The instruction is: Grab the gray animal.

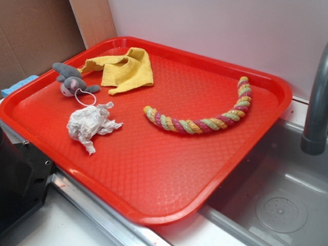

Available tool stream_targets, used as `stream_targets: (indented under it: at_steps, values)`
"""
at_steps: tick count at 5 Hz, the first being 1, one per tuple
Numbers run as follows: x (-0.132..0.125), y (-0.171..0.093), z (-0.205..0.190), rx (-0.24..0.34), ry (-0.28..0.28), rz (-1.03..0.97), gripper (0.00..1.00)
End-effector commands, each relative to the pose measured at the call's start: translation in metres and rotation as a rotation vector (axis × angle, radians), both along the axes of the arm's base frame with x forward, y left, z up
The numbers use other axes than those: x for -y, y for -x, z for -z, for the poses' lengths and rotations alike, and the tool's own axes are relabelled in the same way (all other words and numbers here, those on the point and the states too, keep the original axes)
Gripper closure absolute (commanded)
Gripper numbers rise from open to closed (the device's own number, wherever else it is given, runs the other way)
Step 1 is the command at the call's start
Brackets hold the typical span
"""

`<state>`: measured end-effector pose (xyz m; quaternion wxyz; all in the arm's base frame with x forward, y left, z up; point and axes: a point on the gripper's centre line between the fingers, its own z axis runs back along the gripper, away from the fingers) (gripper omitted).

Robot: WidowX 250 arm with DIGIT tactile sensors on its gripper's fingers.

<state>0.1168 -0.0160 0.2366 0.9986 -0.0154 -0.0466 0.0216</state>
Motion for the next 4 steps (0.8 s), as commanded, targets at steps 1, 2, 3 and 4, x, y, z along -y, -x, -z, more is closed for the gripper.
stream_targets:
  at_steps: [1, 2, 3, 4]
  values:
    - [0.000, 0.000, 0.000, 0.000, 0.000, 0.000, 0.00]
    - [-0.010, -0.010, 0.008, 0.037, 0.012, -0.217, 0.00]
    - [-0.021, -0.017, 0.018, 0.059, 0.005, -0.414, 0.00]
    - [-0.038, -0.022, 0.038, 0.075, 0.033, -0.655, 0.00]
